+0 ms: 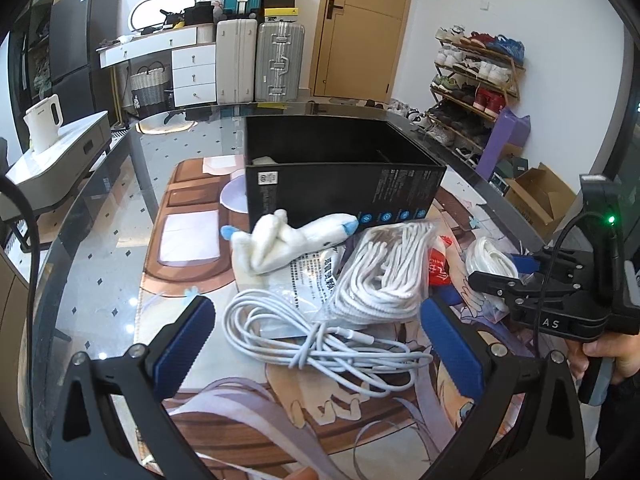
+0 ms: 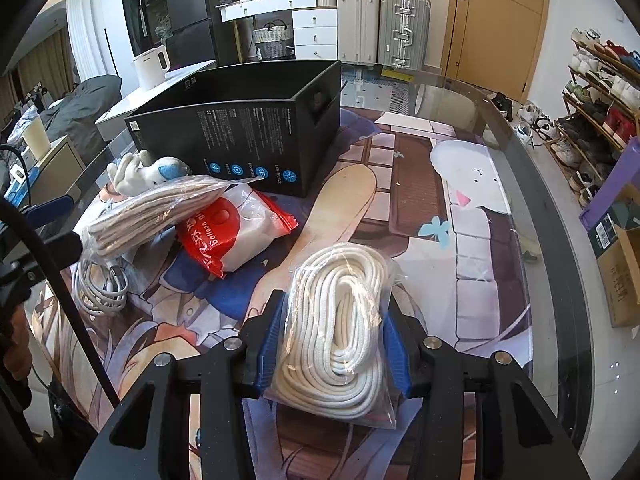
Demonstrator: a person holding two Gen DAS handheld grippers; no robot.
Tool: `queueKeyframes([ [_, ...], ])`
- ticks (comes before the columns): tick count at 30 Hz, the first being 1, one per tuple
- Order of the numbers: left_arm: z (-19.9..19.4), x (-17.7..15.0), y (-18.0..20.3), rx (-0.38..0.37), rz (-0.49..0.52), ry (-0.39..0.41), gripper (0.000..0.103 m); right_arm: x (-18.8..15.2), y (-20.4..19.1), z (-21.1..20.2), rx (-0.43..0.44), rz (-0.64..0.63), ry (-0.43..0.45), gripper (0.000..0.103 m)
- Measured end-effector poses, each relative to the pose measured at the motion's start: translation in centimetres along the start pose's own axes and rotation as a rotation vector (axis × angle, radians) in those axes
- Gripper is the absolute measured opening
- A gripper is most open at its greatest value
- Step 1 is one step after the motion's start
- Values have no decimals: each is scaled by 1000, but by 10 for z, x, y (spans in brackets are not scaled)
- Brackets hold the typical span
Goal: Organize soft objects
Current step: 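Close the right tool on the clear bag of coiled white rope, then grasp the white cable coil with the left tool while the right tool holds the rope bag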
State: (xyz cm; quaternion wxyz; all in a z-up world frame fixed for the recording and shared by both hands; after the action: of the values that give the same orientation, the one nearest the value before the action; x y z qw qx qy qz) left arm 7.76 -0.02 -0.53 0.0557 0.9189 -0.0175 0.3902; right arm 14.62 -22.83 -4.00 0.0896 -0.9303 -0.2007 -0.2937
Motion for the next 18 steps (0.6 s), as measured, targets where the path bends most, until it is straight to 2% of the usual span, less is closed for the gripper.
queueKeyframes([
  [5,6,-7,3,20,36,-38,103,-1,0,-1,0,-2,0,46],
  [11,9,-23,-12,49,40,-97,103,-1,-1,-1,0,-1,0,46],
  [18,1,-33,-29,36,6,-99,103,-1,-1,0,1,-2,1,46],
])
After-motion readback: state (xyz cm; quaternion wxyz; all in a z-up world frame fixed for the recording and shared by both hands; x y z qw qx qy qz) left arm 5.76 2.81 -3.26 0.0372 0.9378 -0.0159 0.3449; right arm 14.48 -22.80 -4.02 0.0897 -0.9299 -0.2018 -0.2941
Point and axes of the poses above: each gripper's, at about its wrist camera, not at the fingertips, and z roughly the way its jaws point, y to its right, x to its top, the point moved 2 cm from there along z, roughly the way its jaws point, and after that the axes turned 3 degrees about z, right-handed, at the moved point
